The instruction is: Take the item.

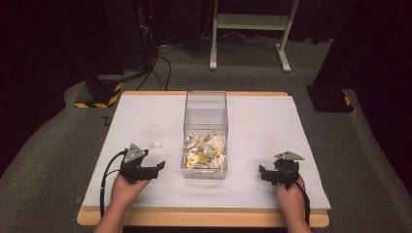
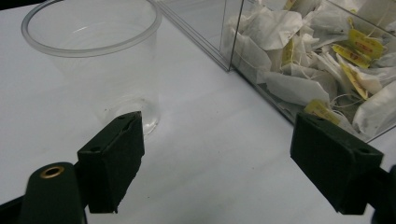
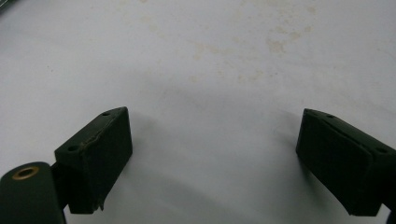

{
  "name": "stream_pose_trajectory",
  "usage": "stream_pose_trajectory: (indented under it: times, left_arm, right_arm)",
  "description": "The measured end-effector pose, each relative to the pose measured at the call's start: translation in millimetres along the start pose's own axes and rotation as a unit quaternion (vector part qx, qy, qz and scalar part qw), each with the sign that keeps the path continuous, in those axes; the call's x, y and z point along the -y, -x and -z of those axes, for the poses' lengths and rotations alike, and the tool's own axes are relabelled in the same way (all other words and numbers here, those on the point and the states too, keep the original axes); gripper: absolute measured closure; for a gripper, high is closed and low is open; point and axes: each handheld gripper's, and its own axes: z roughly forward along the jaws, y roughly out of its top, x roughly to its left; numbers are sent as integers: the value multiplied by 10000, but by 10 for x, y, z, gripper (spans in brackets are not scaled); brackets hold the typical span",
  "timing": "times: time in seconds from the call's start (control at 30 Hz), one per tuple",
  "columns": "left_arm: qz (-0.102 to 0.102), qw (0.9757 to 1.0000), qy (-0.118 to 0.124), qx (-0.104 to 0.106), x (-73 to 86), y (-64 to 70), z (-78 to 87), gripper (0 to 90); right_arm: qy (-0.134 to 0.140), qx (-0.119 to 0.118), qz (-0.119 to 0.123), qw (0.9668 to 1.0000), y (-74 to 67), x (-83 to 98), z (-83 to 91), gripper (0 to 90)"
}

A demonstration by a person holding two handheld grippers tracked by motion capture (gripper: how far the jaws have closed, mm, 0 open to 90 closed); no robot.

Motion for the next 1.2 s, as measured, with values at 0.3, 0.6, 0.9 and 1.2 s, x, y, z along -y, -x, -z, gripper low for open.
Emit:
stream_pose_trajectory:
  times: [0.3, 0.6, 0.9, 1.2]
  left_arm:
    - [9, 9998, 126, 132, -66, 50, 42, 181]
    - [20, 9993, 247, 265, -157, 109, 80, 183]
    - [-10, 9986, 351, 395, -287, 165, 124, 184]
    - [-58, 9978, 412, 508, -400, 257, 105, 184]
  right_arm:
    - [0, -1, 1, 10000, 0, 0, 0, 104]
    - [-1, -1, -5, 10000, -1, 1, 1, 104]
    - [-1, -5, -1, 10000, 2, 0, 0, 104]
    - [-1, -7, -3, 10000, 2, 0, 0, 104]
